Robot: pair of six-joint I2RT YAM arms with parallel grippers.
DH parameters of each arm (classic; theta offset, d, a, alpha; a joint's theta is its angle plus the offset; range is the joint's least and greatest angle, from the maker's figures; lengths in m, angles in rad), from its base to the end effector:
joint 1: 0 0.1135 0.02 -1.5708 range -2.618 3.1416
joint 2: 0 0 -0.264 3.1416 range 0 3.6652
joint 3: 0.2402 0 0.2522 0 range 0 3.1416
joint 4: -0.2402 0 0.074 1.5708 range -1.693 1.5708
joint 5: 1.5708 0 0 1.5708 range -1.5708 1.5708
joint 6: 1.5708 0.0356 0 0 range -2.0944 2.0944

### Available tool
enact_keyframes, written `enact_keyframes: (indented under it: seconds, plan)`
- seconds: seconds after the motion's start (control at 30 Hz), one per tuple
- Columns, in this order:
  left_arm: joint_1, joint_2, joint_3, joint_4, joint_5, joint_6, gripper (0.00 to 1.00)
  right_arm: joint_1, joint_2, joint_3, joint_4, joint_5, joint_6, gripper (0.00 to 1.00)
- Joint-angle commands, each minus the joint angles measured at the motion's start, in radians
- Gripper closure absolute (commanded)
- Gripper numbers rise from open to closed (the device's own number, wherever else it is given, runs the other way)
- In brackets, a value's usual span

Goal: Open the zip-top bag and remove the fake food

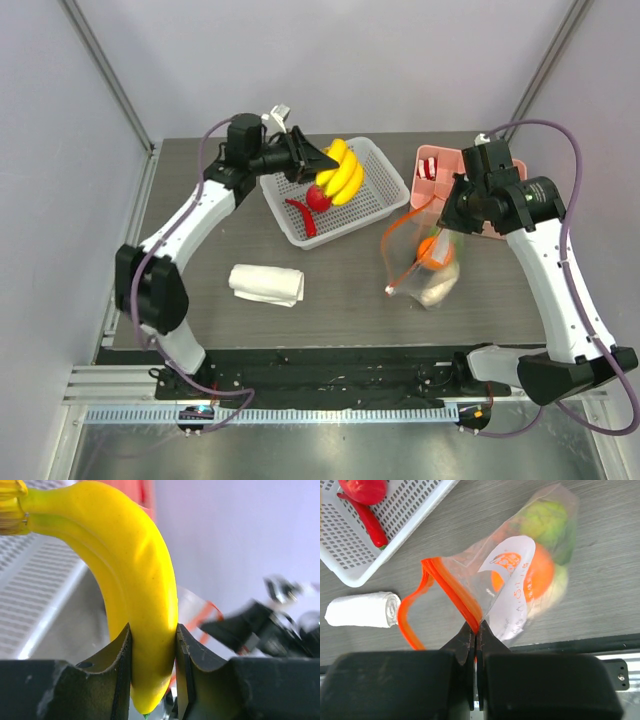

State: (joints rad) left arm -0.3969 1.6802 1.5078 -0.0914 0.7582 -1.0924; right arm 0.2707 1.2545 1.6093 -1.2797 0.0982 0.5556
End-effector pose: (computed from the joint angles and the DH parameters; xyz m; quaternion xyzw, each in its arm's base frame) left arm 0.3565 -0.1760 0.3670 -0.0398 0.7701 -0.5988 0.2162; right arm 0.2058 0.0535 0.4184 0.1499 0.9354 0.0846 0.3090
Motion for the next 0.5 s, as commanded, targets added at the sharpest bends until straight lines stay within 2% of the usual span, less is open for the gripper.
enact_keyframes:
  seconds: [0.0, 0.1, 0.17, 0.2, 0.23, 0.27, 0.3, 0.33, 0.37, 0.43, 0.47]
  plan:
    - [0.001, 0.224, 0.133, -0.096, -0.106, 0.069, 1.0, -0.004, -0.033, 0.04, -0.05, 0.031, 0.003, 0.99]
    - [0.012, 0.358, 0.276, -0.151, -0.102, 0.078, 1.0, -0.005, -0.029, 0.015, -0.003, 0.0, 0.0, 0.99]
    - [0.009, 0.481, 0.382, -0.302, -0.149, 0.135, 1.0, -0.005, -0.021, 0.001, 0.029, -0.008, -0.002, 0.99]
    - [0.009, 0.515, 0.487, -0.347, -0.181, 0.184, 0.99, -0.005, -0.007, -0.003, 0.037, -0.014, -0.005, 0.99]
    - [0.01, 0.588, 0.532, -0.461, -0.197, 0.21, 0.92, -0.005, -0.001, -0.014, 0.055, -0.017, -0.008, 0.99]
    - [0.012, 0.622, 0.596, -0.531, -0.209, 0.239, 0.72, -0.004, 0.006, -0.022, 0.062, -0.021, -0.01, 0.99]
    - [0.012, 0.65, 0.709, -0.603, -0.233, 0.271, 0.57, -0.005, 0.009, -0.029, 0.066, -0.028, -0.013, 0.99]
    - [0.012, 0.677, 0.757, -0.673, -0.276, 0.345, 0.46, -0.005, 0.019, -0.043, 0.072, -0.038, -0.019, 0.99]
    - [0.012, 0.67, 0.779, -0.736, -0.292, 0.368, 0.4, -0.004, 0.019, -0.052, 0.078, -0.044, -0.02, 0.99]
    - [0.012, 0.616, 0.735, -0.742, -0.304, 0.414, 0.31, -0.004, 0.017, -0.072, 0.088, -0.048, -0.026, 0.99]
    - [0.01, 0.534, 0.706, -0.708, -0.307, 0.423, 0.19, -0.004, 0.014, -0.078, 0.088, -0.048, -0.029, 0.99]
